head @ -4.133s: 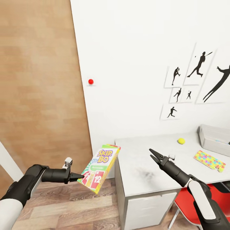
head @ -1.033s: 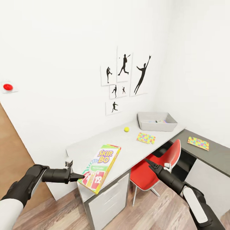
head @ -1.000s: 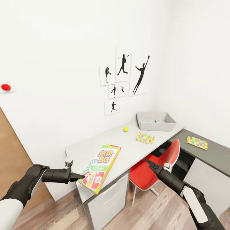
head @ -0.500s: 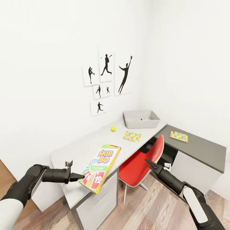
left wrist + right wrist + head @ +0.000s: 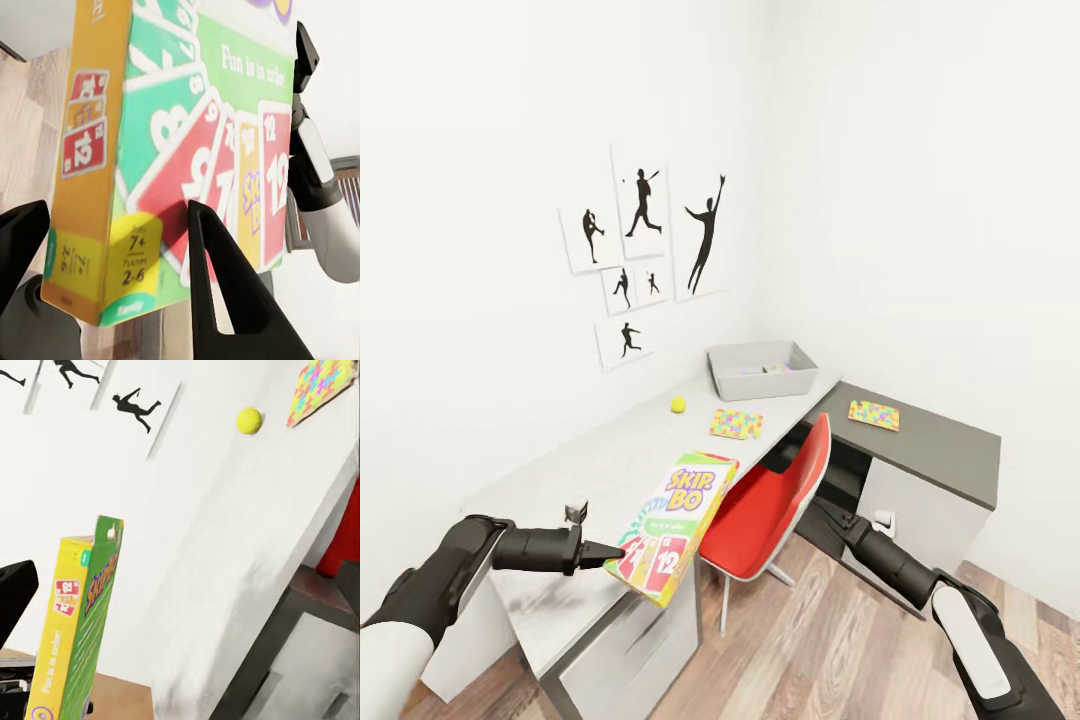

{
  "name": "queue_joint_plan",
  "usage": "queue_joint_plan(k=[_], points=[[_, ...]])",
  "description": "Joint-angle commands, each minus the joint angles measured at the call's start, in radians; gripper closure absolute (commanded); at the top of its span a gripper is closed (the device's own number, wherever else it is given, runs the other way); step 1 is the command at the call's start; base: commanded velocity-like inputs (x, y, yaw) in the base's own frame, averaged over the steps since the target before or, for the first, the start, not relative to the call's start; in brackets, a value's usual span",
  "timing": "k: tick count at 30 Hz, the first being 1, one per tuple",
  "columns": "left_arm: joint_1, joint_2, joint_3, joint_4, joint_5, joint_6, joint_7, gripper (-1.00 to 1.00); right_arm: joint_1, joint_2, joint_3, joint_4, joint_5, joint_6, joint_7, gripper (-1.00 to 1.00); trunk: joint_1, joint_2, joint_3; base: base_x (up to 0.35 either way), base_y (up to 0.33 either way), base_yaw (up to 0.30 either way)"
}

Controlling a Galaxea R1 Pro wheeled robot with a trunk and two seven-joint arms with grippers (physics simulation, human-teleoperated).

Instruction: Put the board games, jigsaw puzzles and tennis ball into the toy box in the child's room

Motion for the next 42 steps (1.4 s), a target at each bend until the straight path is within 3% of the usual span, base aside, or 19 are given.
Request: queue_joint_plan(k=[1,42], points=[[-0.001,0.001,-0.002,-0.001,0.002,0.008,-0.004,1.00,-0.001,0.000,-0.001,0.000,-0.006,0.007,0.000,-1.00,0.001,-0.002,-0.002,0.065,-0.162,-0.058],[-0.001,0.001,-0.002,-0.001,0.002,0.008,-0.004,1.00,-0.001,0.000,-0.003,0.000,-0.006,0.007,0.000,-1.00,0.001,-0.002,0.008,0.147,-0.244,-0.002]])
